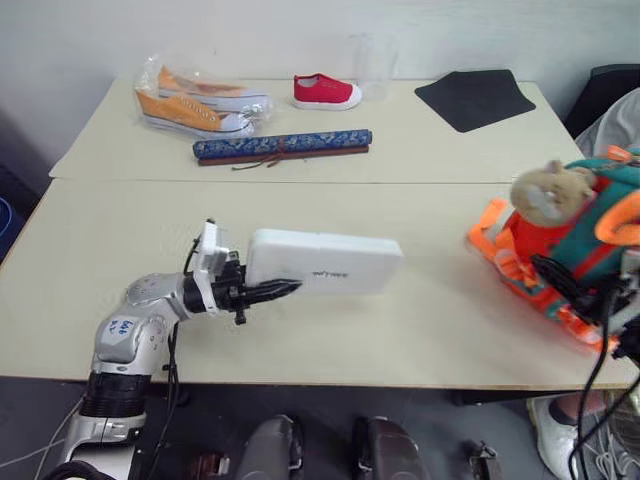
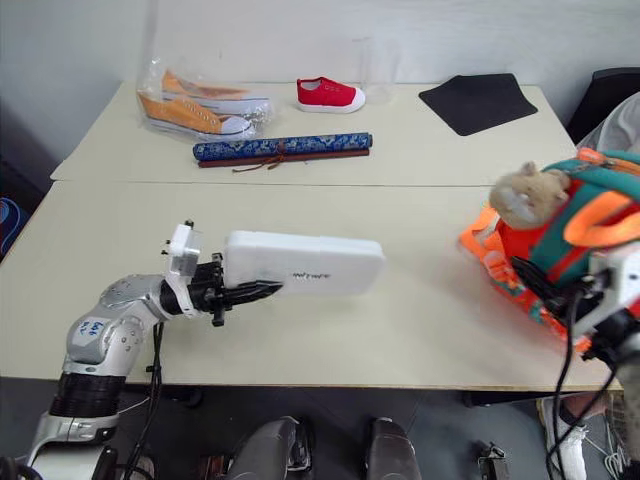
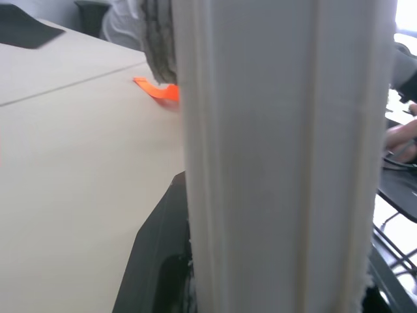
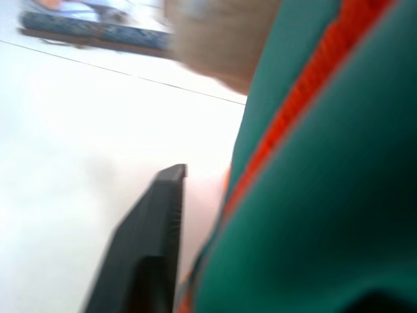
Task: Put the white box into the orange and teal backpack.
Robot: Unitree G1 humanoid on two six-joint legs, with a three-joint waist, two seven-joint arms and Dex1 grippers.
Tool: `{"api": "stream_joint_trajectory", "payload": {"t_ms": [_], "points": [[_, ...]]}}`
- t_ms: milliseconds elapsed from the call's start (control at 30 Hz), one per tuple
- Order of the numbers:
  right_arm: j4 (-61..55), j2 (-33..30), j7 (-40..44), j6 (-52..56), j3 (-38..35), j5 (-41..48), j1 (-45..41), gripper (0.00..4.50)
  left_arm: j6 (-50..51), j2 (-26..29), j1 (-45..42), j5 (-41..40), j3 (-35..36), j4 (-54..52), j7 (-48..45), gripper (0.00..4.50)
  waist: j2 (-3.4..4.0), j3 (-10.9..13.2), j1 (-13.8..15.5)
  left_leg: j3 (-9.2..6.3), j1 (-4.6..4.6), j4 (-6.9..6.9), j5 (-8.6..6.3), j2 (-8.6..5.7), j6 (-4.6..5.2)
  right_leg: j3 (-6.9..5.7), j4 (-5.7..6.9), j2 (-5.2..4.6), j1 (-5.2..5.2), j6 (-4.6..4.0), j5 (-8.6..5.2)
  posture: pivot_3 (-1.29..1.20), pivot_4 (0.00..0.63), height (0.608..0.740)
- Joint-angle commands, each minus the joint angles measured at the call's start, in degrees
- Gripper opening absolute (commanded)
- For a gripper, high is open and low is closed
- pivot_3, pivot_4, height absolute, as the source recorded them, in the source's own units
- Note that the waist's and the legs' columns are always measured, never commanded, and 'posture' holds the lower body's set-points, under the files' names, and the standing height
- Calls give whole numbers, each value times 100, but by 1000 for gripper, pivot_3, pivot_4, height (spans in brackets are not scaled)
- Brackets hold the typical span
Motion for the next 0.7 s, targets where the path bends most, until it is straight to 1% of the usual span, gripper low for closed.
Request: {"api": "stream_joint_trajectory", "payload": {"t_ms": [33, 67, 133, 233, 300, 400, 467, 533, 600, 667, 700], "points": [[-341, 23, 67, 71, 566, 64, -515, 391, 27, -125, -1, -279, 420, -88, 396, 1408, -2, 1, -13, 1, 0, 1, -5, 0, -10, 0, 1, -1, 0, 1, 1, 0, 150, 740], [-473, 177, 48, 152, 944, 120, -864, 81, -42, -134, -18, -245, 523, 18, 478, 1408, -3, 1, -29, 0, 0, 2, -6, 0, -13, 0, 3, -1, 0, 2, 1, 0, 150, 740], [-659, 420, 54, 254, 1523, 145, -1383, 34, -145, -140, -37, -179, 661, 167, 576, 1408, -8, 4, -93, 1, 4, 1, -3, 3, -21, 0, 12, 2, -5, 1, 1, 0, 150, 740], [-854, 1052, 126, 436, 2381, 310, -2235, 34, -309, -80, -226, -133, 855, 628, 601, 1408, -9, 5, -133, 1, 3, -11, 11, 6, -29, -7, 25, 7, -21, -3, -1, 0, 150, 740], [-995, 1335, 201, 632, 2733, 488, -2518, 34, -363, -23, -343, -133, 938, 871, 587, 1408, -12, 7, -150, 1, -8, -14, 23, 6, -15, -11, 31, 7, -34, -5, -3, 0, 150, 740], [-1381, 1509, 284, 1076, 3106, 885, -2621, 34, -338, 77, -441, -165, 1067, 1077, 589, 1408, -13, 6, -157, 1, -17, -12, 23, 3, -8, -16, 46, 6, -35, -5, -2, 0, 150, 740], [-1745, 1330, 285, 1588, 3100, 1458, -2470, 34, -273, 178, -443, -258, 1206, 1047, 608, 1408, -15, 6, -160, 1, -17, -7, 15, 1, 5, -16, 40, 3, -29, -5, -2, 0, 150, 740], [-2104, 942, 338, 2126, 2952, 2100, -2242, 34, -17, 233, -450, -489, 1390, 768, 786, 1408, -19, 7, -135, 0, -21, -3, 6, -5, 19, -16, 32, -4, -24, -5, -2, 0, 150, 740], [-2269, 603, 327, 2439, 2770, 2567, -2059, 34, 223, 281, -434, -717, 1545, 554, 880, 1408, -29, 11, -114, -12, -20, 9, -12, -7, 26, -16, 19, -5, -8, -4, -2, 0, 150, 740], [-2320, 188, 359, 2682, 2433, 2911, -1750, 34, 540, 448, -336, -1074, 1815, 271, 862, 1408, -39, 16, -80, -13, -21, 12, -24, -7, 30, -16, 8, -6, -2, -2, -1, 0, 150, 740], [-2289, -30, 420, 2738, 2280, 2918, -1612, 34, 672, 528, -275, -1222, 1929, 142, 856, 1408, -42, 16, -68, -14, -20, 13, -28, -7, 28, -16, 7, -6, -1, -2, -1, 0, 150, 740]]}}
